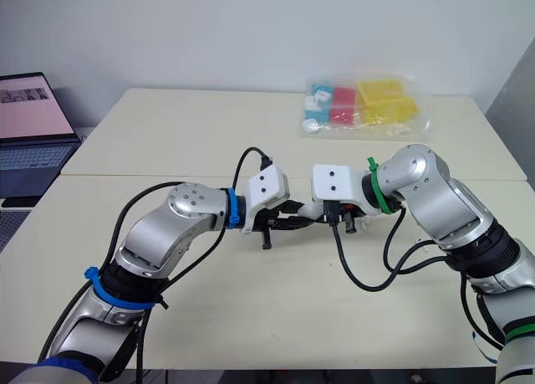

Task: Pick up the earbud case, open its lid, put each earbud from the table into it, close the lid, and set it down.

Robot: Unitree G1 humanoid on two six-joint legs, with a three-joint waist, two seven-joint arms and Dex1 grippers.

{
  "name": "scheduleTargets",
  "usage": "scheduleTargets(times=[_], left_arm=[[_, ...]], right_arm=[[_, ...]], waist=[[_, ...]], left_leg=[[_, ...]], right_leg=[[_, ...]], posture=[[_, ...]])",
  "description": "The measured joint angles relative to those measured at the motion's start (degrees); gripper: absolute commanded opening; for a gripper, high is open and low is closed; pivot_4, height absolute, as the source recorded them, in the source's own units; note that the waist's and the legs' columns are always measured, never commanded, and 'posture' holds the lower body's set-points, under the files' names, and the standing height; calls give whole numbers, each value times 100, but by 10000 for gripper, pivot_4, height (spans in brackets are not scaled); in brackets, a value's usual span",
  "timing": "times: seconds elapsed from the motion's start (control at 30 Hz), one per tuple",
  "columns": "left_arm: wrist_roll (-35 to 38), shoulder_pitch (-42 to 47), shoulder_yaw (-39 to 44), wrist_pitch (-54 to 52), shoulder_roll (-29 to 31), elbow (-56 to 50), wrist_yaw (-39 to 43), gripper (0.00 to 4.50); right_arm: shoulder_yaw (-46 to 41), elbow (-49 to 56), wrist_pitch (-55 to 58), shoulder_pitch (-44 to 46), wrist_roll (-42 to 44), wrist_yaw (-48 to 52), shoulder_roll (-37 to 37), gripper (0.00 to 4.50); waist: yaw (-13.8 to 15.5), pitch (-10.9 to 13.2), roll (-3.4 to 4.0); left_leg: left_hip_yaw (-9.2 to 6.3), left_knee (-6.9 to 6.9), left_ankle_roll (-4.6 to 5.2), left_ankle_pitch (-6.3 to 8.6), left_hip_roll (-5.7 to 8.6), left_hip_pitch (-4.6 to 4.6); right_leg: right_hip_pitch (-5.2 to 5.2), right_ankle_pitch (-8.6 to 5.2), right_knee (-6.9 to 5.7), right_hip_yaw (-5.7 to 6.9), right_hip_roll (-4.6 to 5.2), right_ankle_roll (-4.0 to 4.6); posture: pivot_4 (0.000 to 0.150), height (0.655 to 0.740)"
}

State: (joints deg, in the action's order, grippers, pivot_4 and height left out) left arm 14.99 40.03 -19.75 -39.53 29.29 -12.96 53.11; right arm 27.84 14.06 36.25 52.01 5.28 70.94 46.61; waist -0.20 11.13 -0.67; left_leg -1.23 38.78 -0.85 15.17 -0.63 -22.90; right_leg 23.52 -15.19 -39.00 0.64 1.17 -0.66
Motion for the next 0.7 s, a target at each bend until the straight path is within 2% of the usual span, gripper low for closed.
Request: scheduleTargets(times=[0.13,0.47,0.63,0.7], left_arm=[[-46,-39,-12,102,0,1,10,7778],[-196,-173,-14,513,53,29,21,7774],[-238,-336,11,591,69,185,2,7774],[-23,-446,217,560,-41,189,9,7774]], right_arm=[[-21,2,16,-25,11,10,-5,7856],[-127,13,-93,-306,-7,151,280,42778],[-353,-111,-364,-442,-29,279,739,43161],[-604,-206,-637,-526,3,315,882,43161]], waist=[[0,0,0],[5,0,0],[4,0,0],[5,0,0]], left_leg=[[0,0,0,0,-1,0],[0,0,0,0,0,0],[1,1,0,0,1,1],[1,1,0,0,-1,1]], right_leg=[[0,0,0,0,0,0],[0,0,0,0,1,0],[-1,0,0,0,0,0],[-1,0,1,1,0,0]], posture=[[1500,7400],[1500,7400],[1500,7400],[1500,7400]])
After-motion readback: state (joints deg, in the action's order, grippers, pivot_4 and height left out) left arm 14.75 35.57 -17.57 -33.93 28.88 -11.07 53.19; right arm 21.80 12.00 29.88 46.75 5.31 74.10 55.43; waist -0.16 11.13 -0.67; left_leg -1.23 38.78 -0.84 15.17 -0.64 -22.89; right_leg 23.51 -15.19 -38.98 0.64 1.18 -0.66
